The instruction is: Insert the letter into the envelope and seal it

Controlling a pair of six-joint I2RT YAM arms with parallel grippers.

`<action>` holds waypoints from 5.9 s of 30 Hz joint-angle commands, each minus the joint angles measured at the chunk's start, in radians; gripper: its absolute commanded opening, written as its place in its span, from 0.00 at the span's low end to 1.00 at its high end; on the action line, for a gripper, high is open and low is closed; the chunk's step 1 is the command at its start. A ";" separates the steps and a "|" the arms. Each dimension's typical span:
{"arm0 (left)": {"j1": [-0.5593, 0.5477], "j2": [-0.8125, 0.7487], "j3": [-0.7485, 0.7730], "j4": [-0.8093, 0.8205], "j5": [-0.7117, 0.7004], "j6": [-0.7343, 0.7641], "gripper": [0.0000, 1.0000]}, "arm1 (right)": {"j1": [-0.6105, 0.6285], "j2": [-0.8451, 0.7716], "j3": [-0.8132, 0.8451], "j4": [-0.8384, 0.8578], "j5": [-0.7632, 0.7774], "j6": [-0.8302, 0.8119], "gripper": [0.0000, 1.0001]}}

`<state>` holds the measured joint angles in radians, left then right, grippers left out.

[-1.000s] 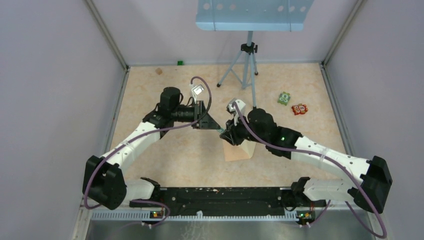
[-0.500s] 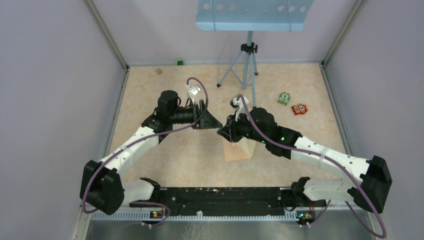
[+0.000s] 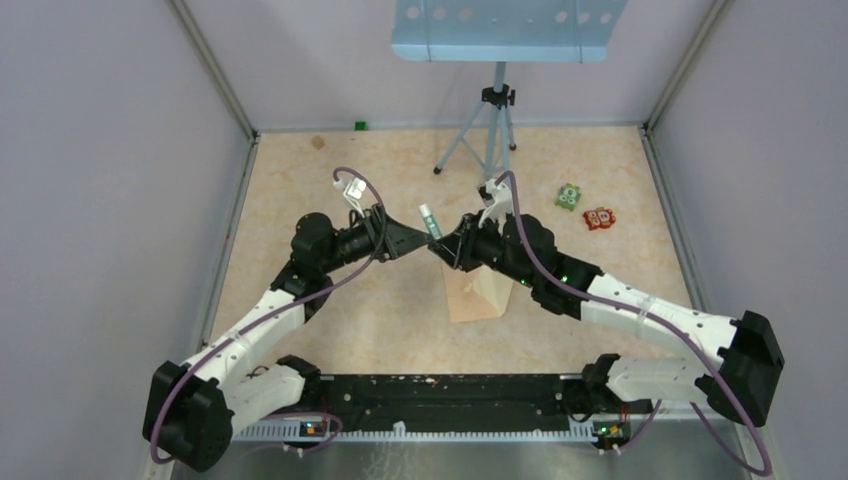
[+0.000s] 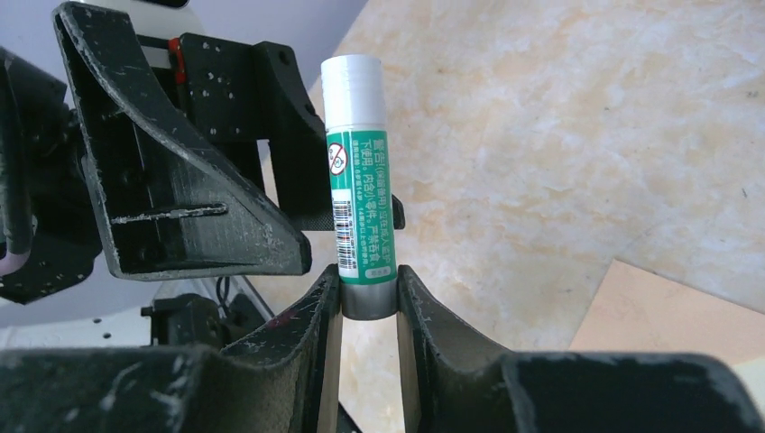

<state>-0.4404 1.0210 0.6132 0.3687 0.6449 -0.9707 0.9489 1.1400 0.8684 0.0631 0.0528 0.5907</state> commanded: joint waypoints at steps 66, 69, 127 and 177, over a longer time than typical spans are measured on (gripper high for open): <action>-0.217 -0.068 0.138 -0.316 -0.037 0.862 0.00 | -0.009 -0.145 0.350 -0.665 -0.026 0.015 0.62; -0.286 -0.080 0.151 -0.354 -0.127 0.932 0.00 | -0.008 -0.113 0.385 -0.707 -0.048 0.010 0.54; -0.511 -0.046 0.137 -0.339 -0.447 1.070 0.00 | -0.093 -0.043 0.373 -0.665 -0.087 0.000 0.04; -0.198 0.057 0.274 -0.389 -0.434 0.371 0.00 | -0.575 0.359 -0.163 -0.135 0.291 -0.089 0.00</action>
<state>-0.6422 1.1030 0.8547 -0.0753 0.1833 -0.5827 0.3824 1.4761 0.7101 -0.1535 0.3389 0.5049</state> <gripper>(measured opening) 0.298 0.226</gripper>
